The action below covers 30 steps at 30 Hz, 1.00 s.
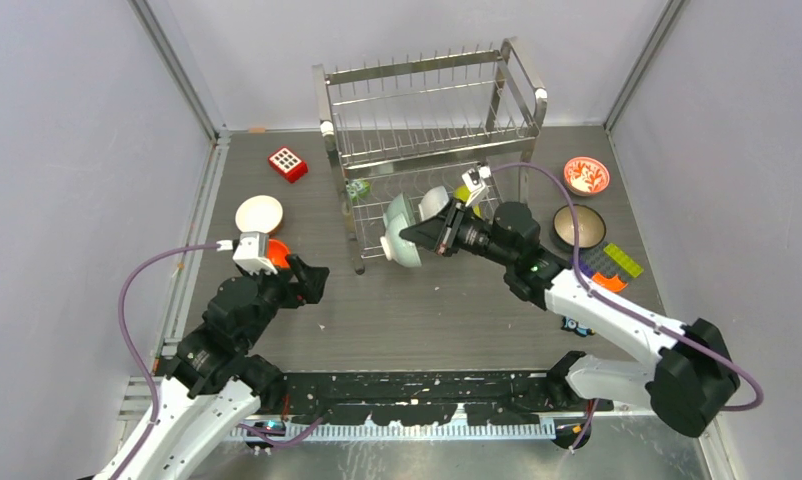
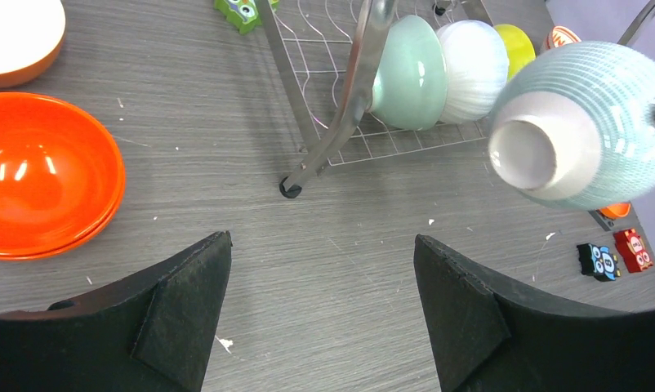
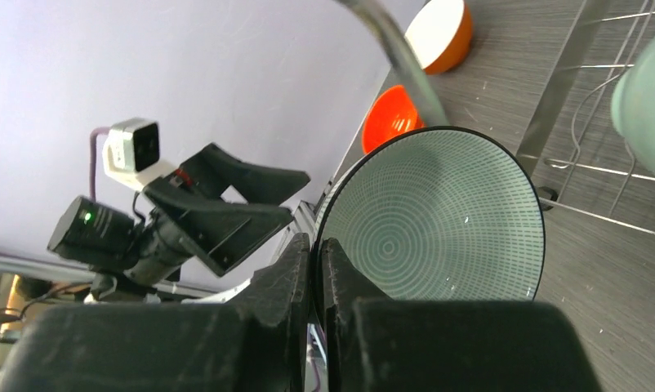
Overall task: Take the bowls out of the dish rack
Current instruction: Pick up the bowl from the dish rack, then place the bowl at the center of the board.
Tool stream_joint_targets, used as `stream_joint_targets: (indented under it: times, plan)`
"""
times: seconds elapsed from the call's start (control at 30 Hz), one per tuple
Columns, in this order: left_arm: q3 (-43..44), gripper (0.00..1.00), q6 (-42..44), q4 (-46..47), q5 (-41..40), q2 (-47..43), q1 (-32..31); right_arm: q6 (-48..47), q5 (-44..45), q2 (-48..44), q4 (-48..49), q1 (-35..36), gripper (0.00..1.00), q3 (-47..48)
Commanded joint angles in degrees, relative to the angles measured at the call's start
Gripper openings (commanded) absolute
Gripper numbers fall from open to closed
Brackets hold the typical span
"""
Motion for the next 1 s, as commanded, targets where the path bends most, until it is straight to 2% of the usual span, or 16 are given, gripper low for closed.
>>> stream_joint_targets:
  times: [0.0, 0.17, 0.4, 0.53, 0.7, 0.97]
  plan:
    - [-0.05, 0.84, -0.28, 1.84, 0.43, -0.22, -0.11, -5.49, 2.81, -5.68, -3.85, 1.73, 0.01, 0.71]
    - [-0.12, 0.84, -0.36, 1.67, 0.3, 0.0, -0.29, -9.93, 7.06, -8.97, -11.67, 5.63, 0.01, 0.36]
    - [0.59, 0.84, -0.37, 0.79, -0.55, 1.56, -0.51, -19.79, 20.72, -15.16, -27.91, 15.48, 0.01, 3.02]
    - [0.5, 0.84, -0.17, 0.84, -0.28, 1.14, -0.57, -21.93, 24.37, -16.62, -31.87, 18.16, 0.01, 3.67]
    - [0.65, 0.83, -0.01, 0.13, -3.13, 0.33, -1.47, -24.57, 28.5, -14.75, -34.37, 22.57, 0.01, 5.83]
    - [1.32, 0.83, 0.19, -0.25, -2.67, 1.56, -1.6, -34.65, 39.8, -9.57, -41.79, 31.8, 0.01, 16.02]
